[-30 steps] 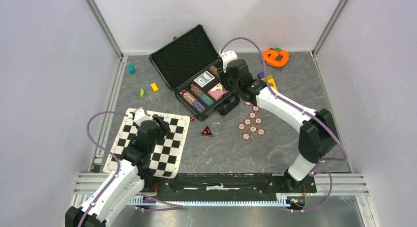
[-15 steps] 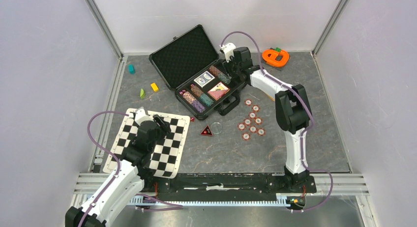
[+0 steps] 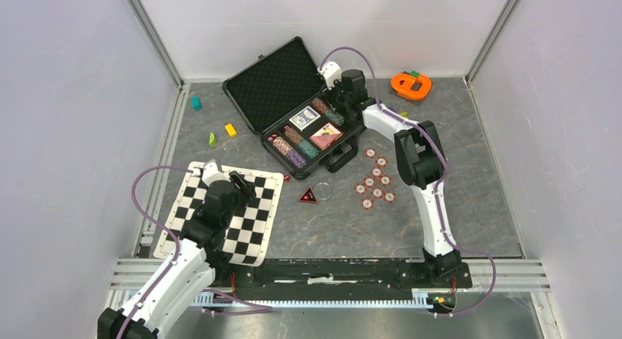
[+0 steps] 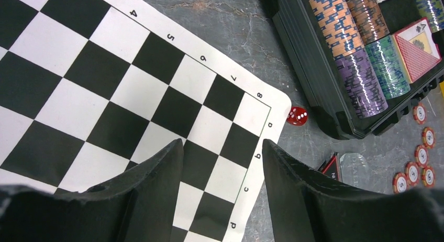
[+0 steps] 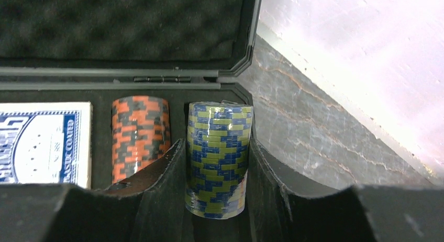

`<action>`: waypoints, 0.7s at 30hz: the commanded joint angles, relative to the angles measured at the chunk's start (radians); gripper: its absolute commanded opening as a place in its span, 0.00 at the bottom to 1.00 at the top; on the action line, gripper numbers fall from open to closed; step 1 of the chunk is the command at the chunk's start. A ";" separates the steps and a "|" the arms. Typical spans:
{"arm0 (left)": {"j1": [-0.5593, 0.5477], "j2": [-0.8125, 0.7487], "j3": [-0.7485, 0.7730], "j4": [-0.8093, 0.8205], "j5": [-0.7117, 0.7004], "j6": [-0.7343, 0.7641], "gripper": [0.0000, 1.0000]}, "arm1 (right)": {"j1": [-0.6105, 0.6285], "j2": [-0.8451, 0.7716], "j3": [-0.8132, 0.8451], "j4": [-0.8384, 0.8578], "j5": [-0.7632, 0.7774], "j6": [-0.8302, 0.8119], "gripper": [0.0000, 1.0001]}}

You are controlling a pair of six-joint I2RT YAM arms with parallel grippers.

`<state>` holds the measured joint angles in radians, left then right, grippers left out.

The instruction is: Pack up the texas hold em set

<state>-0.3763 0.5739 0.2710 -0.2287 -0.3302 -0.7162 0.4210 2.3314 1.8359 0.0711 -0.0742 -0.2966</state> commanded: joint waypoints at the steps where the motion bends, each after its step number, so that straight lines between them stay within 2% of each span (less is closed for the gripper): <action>1: 0.004 0.009 0.003 0.042 0.011 0.036 0.63 | 0.004 0.025 0.083 0.171 0.002 -0.010 0.06; 4: 0.004 0.008 0.002 0.048 0.014 0.043 0.62 | 0.003 0.039 0.084 0.184 0.025 -0.018 0.09; 5: 0.004 0.007 0.002 0.048 0.011 0.046 0.62 | 0.004 0.040 0.081 0.185 0.032 -0.021 0.16; 6: 0.004 0.006 0.002 0.048 0.010 0.046 0.62 | 0.004 0.039 0.077 0.185 0.043 -0.021 0.27; 7: 0.004 0.005 0.002 0.048 0.011 0.047 0.62 | 0.004 0.035 0.069 0.186 0.055 -0.021 0.44; 8: 0.004 0.004 0.001 0.048 0.011 0.049 0.61 | 0.003 0.028 0.060 0.188 0.059 -0.022 0.52; 14: 0.004 -0.009 -0.001 0.046 0.019 0.061 0.61 | 0.004 -0.064 -0.026 0.220 0.057 0.035 0.67; 18: 0.004 -0.036 -0.014 0.056 0.027 0.065 0.61 | 0.004 -0.124 -0.081 0.244 0.061 0.063 0.68; 21: 0.004 -0.040 -0.016 0.058 0.033 0.069 0.61 | 0.004 -0.115 -0.080 0.281 0.131 0.075 0.66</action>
<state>-0.3763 0.5468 0.2642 -0.2218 -0.3096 -0.6895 0.4236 2.2837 1.7527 0.2497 -0.0147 -0.2558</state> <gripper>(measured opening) 0.615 0.670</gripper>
